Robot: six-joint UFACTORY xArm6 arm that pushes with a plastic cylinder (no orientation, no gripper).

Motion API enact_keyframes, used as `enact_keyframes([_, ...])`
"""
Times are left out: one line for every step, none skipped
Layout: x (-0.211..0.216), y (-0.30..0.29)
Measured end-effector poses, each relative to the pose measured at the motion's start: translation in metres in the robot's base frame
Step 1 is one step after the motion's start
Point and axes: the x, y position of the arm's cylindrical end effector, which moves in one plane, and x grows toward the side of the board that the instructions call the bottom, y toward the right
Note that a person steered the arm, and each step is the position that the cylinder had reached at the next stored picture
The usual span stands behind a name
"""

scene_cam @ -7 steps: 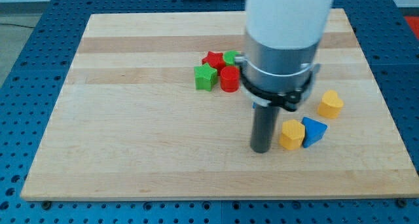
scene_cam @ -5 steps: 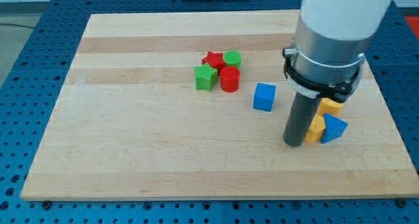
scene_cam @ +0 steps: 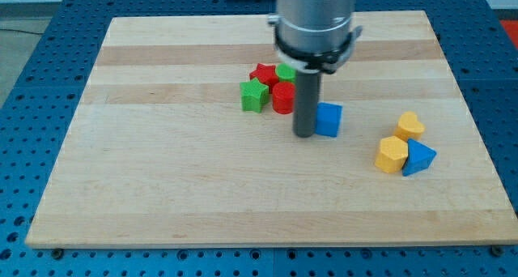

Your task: Move the blue cube into the yellow hexagon

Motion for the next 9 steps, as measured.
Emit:
enact_keyframes([-0.005,0.017])
enact_keyframes([-0.025,0.003])
enact_keyframes([-0.031,0.020])
enact_keyframes([-0.026,0.060])
enact_keyframes([-0.023,0.062])
enact_keyframes([-0.014,0.064])
enact_keyframes([-0.003,0.071])
enact_keyframes([-0.006,0.066])
enact_keyframes([-0.027,0.061])
